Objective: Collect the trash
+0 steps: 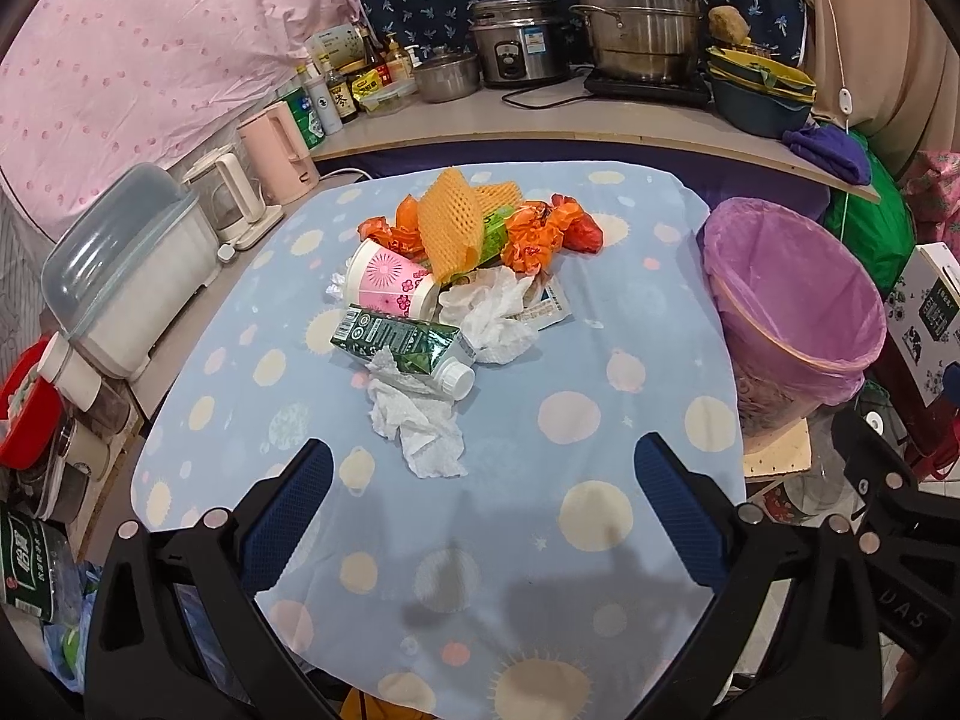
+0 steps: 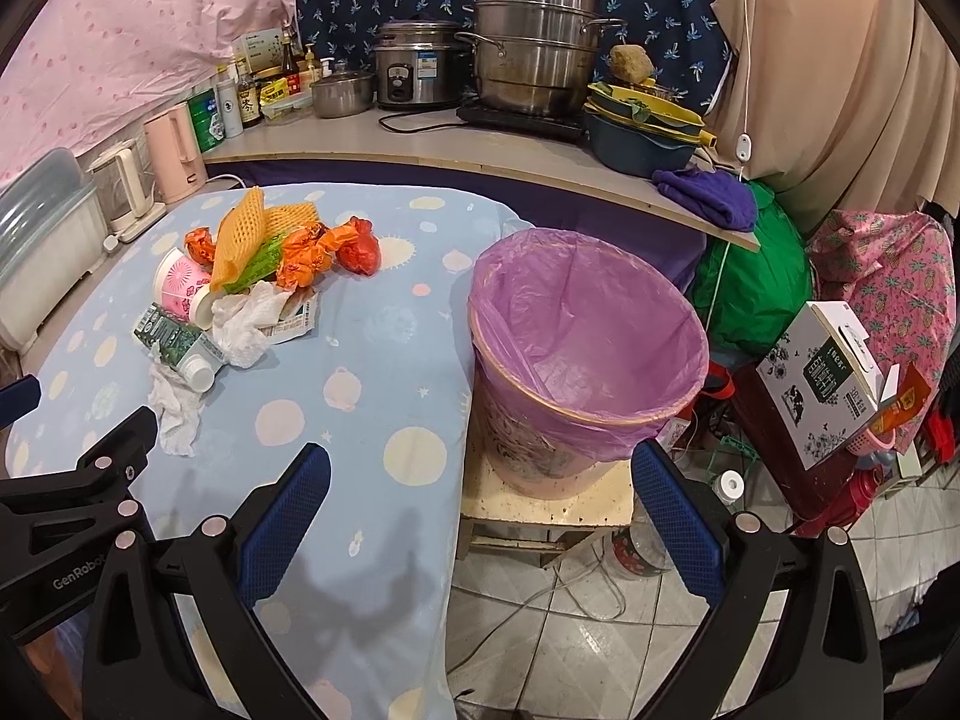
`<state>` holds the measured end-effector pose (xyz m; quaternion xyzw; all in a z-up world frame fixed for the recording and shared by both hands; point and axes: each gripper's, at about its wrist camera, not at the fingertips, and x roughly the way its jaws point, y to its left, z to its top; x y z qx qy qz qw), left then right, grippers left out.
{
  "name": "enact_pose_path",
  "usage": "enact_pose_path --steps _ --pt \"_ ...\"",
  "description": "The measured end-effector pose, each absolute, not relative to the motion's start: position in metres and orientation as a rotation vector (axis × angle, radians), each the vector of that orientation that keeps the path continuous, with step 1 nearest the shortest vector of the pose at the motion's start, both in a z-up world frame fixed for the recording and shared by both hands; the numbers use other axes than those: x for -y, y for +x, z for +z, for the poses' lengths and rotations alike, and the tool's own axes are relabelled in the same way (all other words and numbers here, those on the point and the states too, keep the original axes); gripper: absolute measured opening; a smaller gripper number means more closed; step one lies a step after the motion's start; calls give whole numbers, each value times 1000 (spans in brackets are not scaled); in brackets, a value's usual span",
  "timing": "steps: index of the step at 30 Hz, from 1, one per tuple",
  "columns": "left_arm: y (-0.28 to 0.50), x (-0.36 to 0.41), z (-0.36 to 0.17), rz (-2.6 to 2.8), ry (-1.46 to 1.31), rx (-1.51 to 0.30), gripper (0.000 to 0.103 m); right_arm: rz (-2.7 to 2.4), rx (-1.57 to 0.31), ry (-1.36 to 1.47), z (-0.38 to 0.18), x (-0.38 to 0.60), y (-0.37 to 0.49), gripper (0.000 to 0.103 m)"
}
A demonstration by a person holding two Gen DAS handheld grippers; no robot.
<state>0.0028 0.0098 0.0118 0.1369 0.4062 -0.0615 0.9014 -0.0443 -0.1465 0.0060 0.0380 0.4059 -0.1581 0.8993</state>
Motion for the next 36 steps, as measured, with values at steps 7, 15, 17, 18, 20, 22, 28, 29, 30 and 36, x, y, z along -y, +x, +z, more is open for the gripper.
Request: enact_pose_path --steps 7,15,17,18,20,22,28,29,30,36 --pt "7 -12 12 -125 281 -840 96 -327 -840 79 5 145 -40 96" --pt "6 -12 12 -125 281 -840 96 -327 -838 77 5 145 -40 96" --pt "7 -12 12 -123 281 -841 96 -325 -840 79 5 145 -40 96" --pt "7 -13 11 -122 280 -841 96 -325 -839 80 5 145 -40 96" --pt "7 -13 9 -122 280 -842 96 -325 -839 81 5 145 -39 96" --pt "7 -13 9 -122 279 -842 96 -326 -839 80 5 145 -40 96" --pt "7 -14 9 -122 279 -842 96 -326 -840 80 5 145 -39 96" --pt "7 -14 9 -122 279 -843 96 -327 -839 79 5 145 -40 96" --pt "6 -14 9 -123 279 -843 96 -327 -840 79 5 145 -40 96" --pt "8 -17 7 -120 275 -846 96 -324 -841 78 4 144 -38 96"
